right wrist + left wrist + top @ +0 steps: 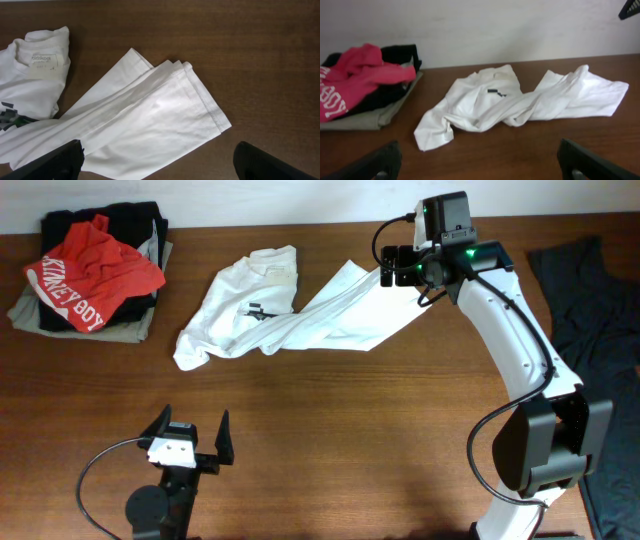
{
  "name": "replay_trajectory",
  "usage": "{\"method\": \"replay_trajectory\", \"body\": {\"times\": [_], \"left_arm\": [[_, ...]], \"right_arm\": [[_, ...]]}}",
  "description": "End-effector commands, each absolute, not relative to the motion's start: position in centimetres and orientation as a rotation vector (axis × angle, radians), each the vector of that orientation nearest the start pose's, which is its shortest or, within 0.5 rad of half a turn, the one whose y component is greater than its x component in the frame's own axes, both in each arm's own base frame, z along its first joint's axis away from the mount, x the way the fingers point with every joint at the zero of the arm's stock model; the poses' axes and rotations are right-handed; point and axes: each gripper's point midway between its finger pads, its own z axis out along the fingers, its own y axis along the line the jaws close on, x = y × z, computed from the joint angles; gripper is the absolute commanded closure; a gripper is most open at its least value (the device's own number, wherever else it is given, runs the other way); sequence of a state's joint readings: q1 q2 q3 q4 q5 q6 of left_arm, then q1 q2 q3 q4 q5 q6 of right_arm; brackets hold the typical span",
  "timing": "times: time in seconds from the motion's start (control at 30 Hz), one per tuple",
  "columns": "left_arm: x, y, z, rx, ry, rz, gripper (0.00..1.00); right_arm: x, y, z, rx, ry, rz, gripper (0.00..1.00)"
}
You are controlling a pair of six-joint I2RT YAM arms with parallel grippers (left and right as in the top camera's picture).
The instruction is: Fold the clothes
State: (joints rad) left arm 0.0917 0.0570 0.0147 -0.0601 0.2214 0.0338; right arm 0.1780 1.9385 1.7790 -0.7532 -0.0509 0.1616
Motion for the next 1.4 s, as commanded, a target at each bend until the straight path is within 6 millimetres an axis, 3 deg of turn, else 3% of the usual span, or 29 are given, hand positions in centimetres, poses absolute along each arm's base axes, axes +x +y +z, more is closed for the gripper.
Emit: {"method": "replay_trajectory", "body": {"times": [0.0,0.33,0.53,0.73,0.97,1.07,1.2,1.27,1.37], "left_arm": [[24.7,-2.0,14.2,0.129,1.71,-0.125,0.01],[24.8,-2.1,14.2,0.081,1.72,-0.177,0.01],[24.8,-2.1,15.8,0.084,1.698,-0.174,0.01],[25.2,-2.5,16.5,0.081,1.832,-0.221,0.01],[29.0,-3.8,17.7,0.123,2.01,-0.342,0.01],[31.8,-4.6,18.4,0.151,2.059,-0.428,0.01],[34.1,-4.7,17.9,0.134,2.115,-0.467,0.01],[35.1,-3.7,17.5,0.051,2.15,-0.437,0.01],[35.9,0.4,16.3,-0.253,2.257,-0.323,0.01]], "right_arm": [[50.6,9.9,18.2,-0.025,2.503,0.211,0.01],[50.6,9.9,18.2,-0.025,2.503,0.211,0.01],[50.6,9.9,18.2,-0.025,2.503,0.211,0.01],[50.6,9.9,18.2,-0.025,2.503,0.211,0.01],[50.6,9.9,18.2,-0.025,2.503,0.211,0.01],[50.6,9.9,18.2,-0.025,2.503,0.211,0.01],[50.6,9.9,18.2,-0.025,2.503,0.211,0.01],[50.6,9.9,18.2,-0.025,2.503,0.211,0.01],[50.6,9.9,18.2,-0.025,2.503,0.211,0.01]]}}
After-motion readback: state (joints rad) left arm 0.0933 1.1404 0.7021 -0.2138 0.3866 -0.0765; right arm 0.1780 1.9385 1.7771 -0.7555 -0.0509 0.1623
